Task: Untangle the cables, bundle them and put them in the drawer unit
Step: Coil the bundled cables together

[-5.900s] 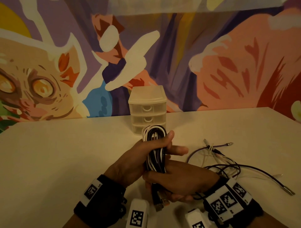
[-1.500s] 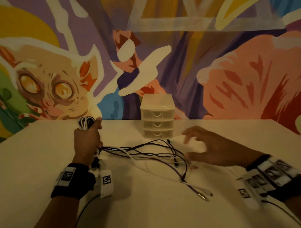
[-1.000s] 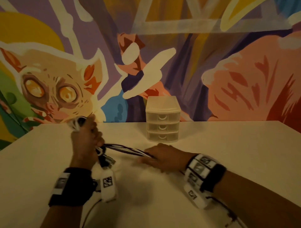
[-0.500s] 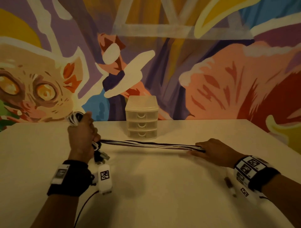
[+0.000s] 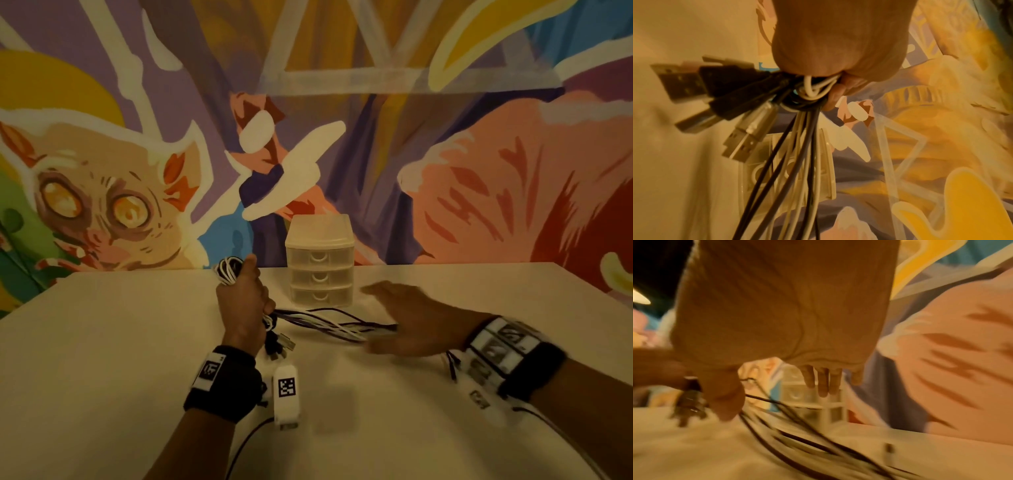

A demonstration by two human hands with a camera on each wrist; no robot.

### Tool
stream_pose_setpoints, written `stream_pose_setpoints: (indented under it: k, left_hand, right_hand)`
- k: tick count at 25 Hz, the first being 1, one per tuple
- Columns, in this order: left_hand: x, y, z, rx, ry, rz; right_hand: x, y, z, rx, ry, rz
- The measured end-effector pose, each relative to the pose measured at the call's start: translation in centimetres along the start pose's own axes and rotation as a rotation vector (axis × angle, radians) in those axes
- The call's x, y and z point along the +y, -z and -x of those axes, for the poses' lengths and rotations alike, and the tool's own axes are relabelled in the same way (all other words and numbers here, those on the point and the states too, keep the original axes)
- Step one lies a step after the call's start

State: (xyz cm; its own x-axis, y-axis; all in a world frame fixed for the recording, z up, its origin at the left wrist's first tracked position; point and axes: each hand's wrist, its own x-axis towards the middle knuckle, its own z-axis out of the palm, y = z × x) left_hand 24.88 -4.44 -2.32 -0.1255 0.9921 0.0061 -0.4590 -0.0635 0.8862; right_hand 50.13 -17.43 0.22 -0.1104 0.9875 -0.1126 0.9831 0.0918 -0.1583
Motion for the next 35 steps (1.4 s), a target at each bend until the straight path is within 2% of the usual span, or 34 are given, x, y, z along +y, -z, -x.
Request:
stream_pose_setpoints:
  k: [2,5,7,11,16,19,21,24,26,28,31,33,35]
  left_hand:
    - [-0.2,-0.1,0.5,-0.017,0.022,-0.007]
    - [-0.1,0.0,0.8,-0.018,0.046,-0.020]
    - [0.3,0.4,0.6,-0.029,0.084,0.017]
    - [0.0,-0.1,1.3,-0.081,0.162,0.063]
    - [0.3,-0.8,1.8,-0.096,0.166,0.081]
    - [0.5,-1.1,1.6,-0.047,0.120,0.105]
    - [0.3,-1.6,1.7,-0.026,0.088,0.085]
    - [0.3,-2.0,1.8,-0.002,0.063,0.060]
    - [0.9,-2.1,1.3,0.011,0.042,0.052]
    - [1.0,-2.2,0.7,0.034,0.028,0.017]
    - [-0.1,-2.5,1.2,0.034,-0.086,-0.223]
    - [-1.1,-2.5,2.7,-0.056,-0.198,-0.439]
    - [-1.3,-2.3,3.6,-0.130,-0.295,-0.578]
  right_hand:
    - [-5.3,-0.4,-2.7,0.054,0.132,-0.154]
    - [-9.6,-2.2,-5.8,0.020,0.219,-0.231]
    - [-10.3,-3.5,-5.9,0.021,0.239,-0.203]
    - [-10.1,-4.1,-4.6,0.148,0.231,-0.089]
    - [-9.3,-3.7,-2.7,0.129,0.174,-0.148]
    - [-10.2,-4.0,-1.6,0.181,0.105,0.082]
    - [-10.6,-4.1,-1.4,0.203,0.123,0.230]
    - [-10.5,-4.0,-1.6,0.226,0.121,0.275]
    - [-10.6,-4.4,-1.3,0.396,0.115,0.313]
    - [-10.8,-5.1,-1.3,0.429,0.105,0.361]
    - [-11.5,-5.0,-1.1,0.429,0.218,0.488]
    - [-11.5,-4.1,-0.2,0.452,0.324,0.636]
    - [-10.6,-2.7,0.2,0.461,0.372,0.669]
